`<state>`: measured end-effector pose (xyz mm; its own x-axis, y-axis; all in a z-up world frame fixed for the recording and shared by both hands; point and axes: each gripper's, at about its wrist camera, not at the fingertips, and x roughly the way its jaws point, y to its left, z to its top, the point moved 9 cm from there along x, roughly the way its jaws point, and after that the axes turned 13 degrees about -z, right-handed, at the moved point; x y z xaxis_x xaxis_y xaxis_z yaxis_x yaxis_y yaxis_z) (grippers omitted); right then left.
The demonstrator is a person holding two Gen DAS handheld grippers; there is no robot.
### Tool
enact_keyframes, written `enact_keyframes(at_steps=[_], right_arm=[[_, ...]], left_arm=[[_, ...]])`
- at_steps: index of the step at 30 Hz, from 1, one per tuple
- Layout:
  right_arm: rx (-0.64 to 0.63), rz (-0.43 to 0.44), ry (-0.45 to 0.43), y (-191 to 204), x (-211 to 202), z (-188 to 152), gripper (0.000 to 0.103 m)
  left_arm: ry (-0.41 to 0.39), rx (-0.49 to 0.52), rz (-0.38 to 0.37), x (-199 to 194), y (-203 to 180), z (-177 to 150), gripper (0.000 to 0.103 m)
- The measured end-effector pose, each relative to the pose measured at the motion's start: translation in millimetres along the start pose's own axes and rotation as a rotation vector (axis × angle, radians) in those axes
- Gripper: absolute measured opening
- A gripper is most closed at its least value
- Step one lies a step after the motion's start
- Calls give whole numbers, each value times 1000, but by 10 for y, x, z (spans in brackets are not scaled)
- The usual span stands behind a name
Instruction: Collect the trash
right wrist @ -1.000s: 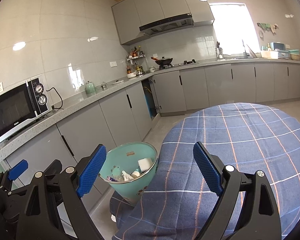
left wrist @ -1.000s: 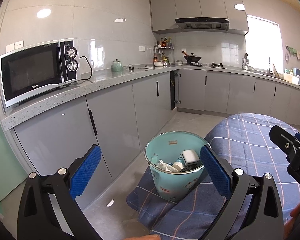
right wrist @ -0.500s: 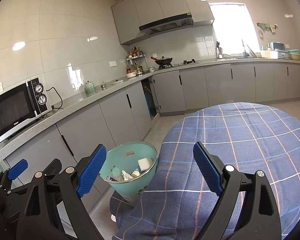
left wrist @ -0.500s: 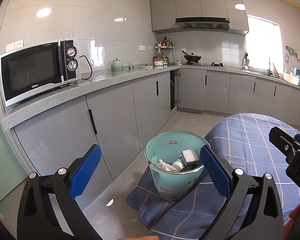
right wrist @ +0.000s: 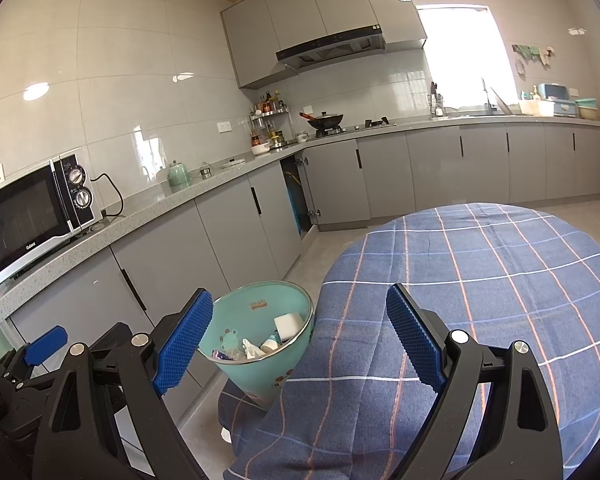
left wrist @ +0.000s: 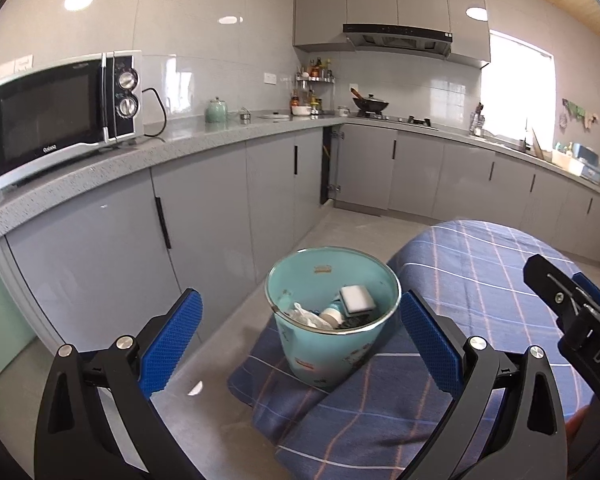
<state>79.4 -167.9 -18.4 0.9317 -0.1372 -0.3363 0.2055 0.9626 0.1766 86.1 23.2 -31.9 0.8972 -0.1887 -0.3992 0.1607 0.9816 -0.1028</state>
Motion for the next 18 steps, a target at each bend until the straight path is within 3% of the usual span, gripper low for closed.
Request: enact_keyframes(at_steps=[18], right_arm=[[12,-9,17,-73,7,-49,87]], left_arm=[[10,16,56,12,27,-12,97]])
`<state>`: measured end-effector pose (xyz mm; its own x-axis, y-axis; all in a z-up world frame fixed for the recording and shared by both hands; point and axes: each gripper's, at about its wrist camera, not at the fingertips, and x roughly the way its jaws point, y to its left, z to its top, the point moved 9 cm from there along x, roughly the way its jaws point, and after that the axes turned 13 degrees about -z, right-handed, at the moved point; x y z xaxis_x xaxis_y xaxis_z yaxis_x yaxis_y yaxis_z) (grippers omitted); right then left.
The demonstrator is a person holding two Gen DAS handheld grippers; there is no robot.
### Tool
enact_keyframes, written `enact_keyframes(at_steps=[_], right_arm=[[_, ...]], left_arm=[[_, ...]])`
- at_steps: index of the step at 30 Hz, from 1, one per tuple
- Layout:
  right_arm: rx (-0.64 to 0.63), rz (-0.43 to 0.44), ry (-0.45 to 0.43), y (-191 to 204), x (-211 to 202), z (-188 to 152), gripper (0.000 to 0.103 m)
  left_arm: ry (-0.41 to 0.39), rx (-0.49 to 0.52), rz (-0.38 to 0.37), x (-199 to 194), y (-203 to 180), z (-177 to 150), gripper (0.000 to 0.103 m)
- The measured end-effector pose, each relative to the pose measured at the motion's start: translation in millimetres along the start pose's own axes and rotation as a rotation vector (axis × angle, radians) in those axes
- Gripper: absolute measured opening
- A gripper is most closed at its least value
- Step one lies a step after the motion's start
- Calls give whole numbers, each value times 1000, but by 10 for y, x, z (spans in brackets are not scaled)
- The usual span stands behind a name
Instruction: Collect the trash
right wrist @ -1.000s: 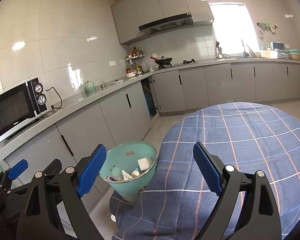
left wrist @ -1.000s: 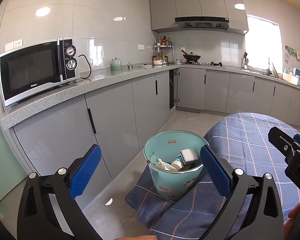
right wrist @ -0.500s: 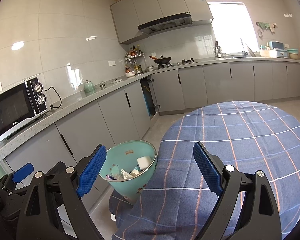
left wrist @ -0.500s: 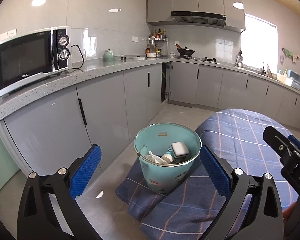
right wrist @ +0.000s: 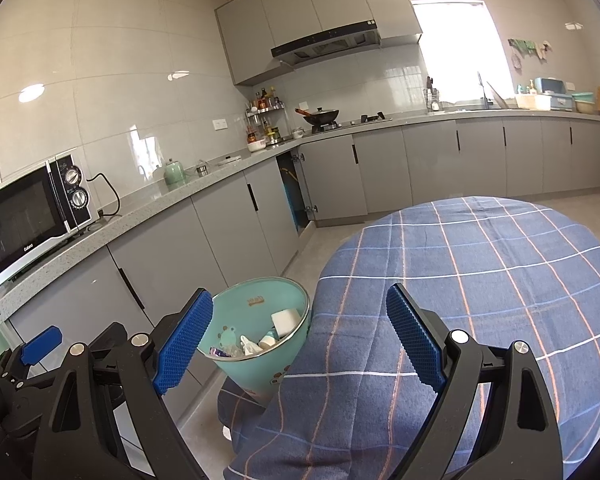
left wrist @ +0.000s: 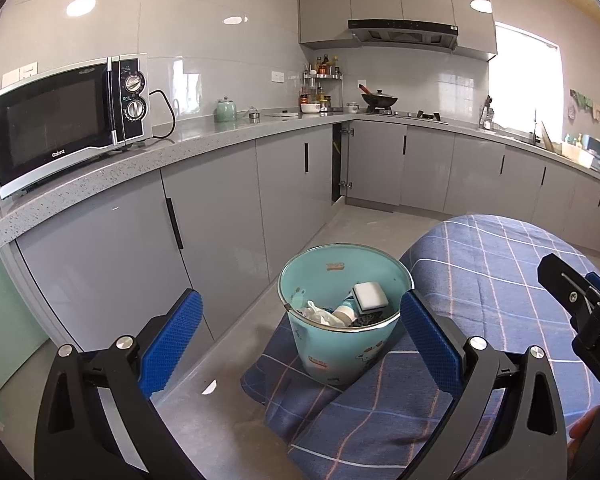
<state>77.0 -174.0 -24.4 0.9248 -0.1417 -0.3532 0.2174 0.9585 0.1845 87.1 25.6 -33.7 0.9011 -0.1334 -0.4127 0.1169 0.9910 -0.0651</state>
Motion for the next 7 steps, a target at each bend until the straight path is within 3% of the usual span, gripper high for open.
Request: enact_keyframes(at_steps=[7], right_arm=[[6,-2,8,-13,12,3,87]], left_arm=[[6,7,-3,19,-9,-5,97]])
